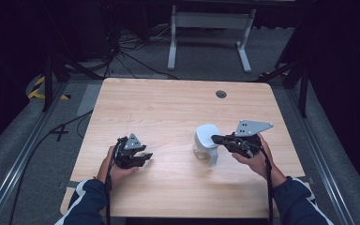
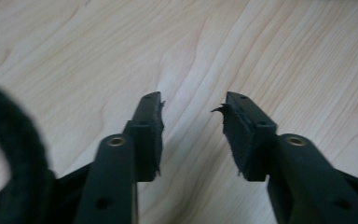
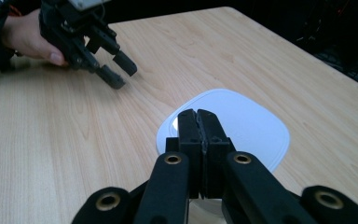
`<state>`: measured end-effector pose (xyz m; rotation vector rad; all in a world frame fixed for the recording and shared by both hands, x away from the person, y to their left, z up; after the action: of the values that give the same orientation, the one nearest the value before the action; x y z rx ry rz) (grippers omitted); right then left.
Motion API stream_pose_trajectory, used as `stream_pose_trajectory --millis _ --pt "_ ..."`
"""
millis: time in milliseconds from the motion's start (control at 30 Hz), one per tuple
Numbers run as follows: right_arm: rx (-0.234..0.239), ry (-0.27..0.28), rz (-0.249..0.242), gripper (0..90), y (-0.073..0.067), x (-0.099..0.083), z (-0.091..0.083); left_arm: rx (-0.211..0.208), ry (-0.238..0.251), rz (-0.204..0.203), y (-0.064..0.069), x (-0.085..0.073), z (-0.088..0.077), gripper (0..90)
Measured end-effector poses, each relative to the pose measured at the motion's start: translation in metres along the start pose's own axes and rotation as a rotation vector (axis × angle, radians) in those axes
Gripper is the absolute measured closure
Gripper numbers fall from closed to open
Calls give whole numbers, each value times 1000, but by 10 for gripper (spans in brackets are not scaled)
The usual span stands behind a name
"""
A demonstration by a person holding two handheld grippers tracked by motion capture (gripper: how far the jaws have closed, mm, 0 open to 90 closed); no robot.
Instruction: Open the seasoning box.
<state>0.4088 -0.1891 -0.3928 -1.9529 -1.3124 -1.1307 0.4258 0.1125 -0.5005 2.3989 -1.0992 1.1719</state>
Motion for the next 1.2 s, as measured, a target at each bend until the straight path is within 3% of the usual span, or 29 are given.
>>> stream_pose_trajectory --millis 233,367,600,833,1033,1167,1200 --pt "28 -32 -4 898 -4 -5 8 -25 19 39 12 24 7 740" --pt "9 -38 8 898 -1 -7 4 -42 20 51 15 32 11 794" --pt "18 -24 12 899 -3 -7 6 -36 50 65 20 52 17 821" --pt "8 -29 20 899 -1 -8 3 -28 122 84 26 85 22 853" --pt "10 -25 13 899 -3 -8 5 -55 160 94 39 109 32 886" --pt "17 -16 13 899 -4 -8 6 -65 146 99 44 115 41 889" --pt "15 -18 13 899 -4 -8 6 -79 146 85 47 117 45 889"
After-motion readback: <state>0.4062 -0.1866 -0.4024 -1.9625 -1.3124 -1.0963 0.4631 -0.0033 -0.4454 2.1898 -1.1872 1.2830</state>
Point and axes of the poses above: each handheld gripper's, and its own axes: z roughly forward along the jaws, x roughly out of its top, y roughly to its right, the point moved 6 cm from there along z, roughly forward along the jaws, and after that the axes turned 7 degrees about x, right-handed, at the moved point
